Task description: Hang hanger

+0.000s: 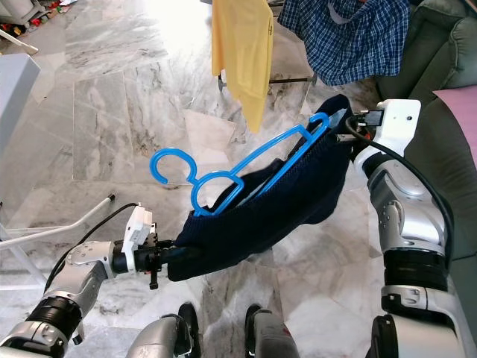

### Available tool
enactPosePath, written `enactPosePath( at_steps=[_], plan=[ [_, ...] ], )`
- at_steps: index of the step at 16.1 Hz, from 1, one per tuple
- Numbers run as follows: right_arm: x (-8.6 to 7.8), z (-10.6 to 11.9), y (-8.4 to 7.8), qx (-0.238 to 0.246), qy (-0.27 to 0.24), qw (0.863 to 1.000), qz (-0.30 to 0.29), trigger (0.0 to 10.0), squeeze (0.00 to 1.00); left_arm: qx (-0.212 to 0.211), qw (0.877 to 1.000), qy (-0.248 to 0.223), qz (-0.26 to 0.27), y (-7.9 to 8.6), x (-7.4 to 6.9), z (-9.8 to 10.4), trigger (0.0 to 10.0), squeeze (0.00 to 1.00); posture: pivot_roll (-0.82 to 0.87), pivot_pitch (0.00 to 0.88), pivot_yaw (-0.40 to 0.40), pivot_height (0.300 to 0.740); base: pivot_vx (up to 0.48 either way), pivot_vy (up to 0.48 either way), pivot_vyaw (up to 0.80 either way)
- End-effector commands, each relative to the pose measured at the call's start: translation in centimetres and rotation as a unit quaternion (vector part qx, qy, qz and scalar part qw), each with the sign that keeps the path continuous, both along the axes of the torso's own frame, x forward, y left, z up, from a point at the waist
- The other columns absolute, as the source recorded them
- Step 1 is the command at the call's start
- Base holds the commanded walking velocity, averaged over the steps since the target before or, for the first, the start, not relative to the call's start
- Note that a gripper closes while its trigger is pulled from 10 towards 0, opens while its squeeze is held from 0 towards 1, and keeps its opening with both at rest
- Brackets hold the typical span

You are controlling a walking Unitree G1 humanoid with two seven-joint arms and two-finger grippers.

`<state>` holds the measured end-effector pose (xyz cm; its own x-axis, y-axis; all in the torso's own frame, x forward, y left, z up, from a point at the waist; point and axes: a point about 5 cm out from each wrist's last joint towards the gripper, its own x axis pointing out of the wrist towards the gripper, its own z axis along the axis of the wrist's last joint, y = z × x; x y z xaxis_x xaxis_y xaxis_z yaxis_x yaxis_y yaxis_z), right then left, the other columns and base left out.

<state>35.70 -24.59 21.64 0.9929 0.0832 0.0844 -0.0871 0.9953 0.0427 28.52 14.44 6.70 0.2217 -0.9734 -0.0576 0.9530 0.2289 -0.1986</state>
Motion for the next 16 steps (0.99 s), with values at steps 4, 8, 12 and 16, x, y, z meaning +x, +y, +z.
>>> enactPosePath(
  at_steps=[4, 8, 12, 16],
  plan=[
    [-0.7, 1.6, -1.4, 0.0, -0.032, 0.999, -0.025, 0.0, 0.0, 0.059, 0.998, 0.004, -0.011, 0.8, -0.9, -1.8, 0.0, 0.0, -0.2, 0.24, 0.032, 0.74, 0.0, 0.0, 0.0],
    [-0.7, 1.9, -1.2, 0.0, -0.036, 0.999, -0.021, 0.0, 0.0, 0.106, 0.994, -0.012, -0.014, 0.7, -1.3, -2.7, 0.0, 0.0, -0.21, 0.239, 0.031, 0.74, 0.0, 0.0, 0.0],
    [-0.8, 1.9, -1.0, 0.0, -0.035, 0.999, -0.015, 0.0, 0.0, 0.141, 0.988, -0.038, 0.053, 1.1, -0.6, -3.0, 0.0, 0.0, -0.21, 0.239, 0.033, 0.74, 0.0, 0.0, 0.0],
    [-0.9, 1.9, -0.9, -0.002, -0.034, 0.999, -0.004, 0.0, 0.0, 0.166, 0.98, -0.051, 0.092, 1.4, 0.0, -3.1, 0.0, 0.0, -0.21, 0.241, 0.035, 0.74, 0.0, 0.0, 0.0]
  ],
)
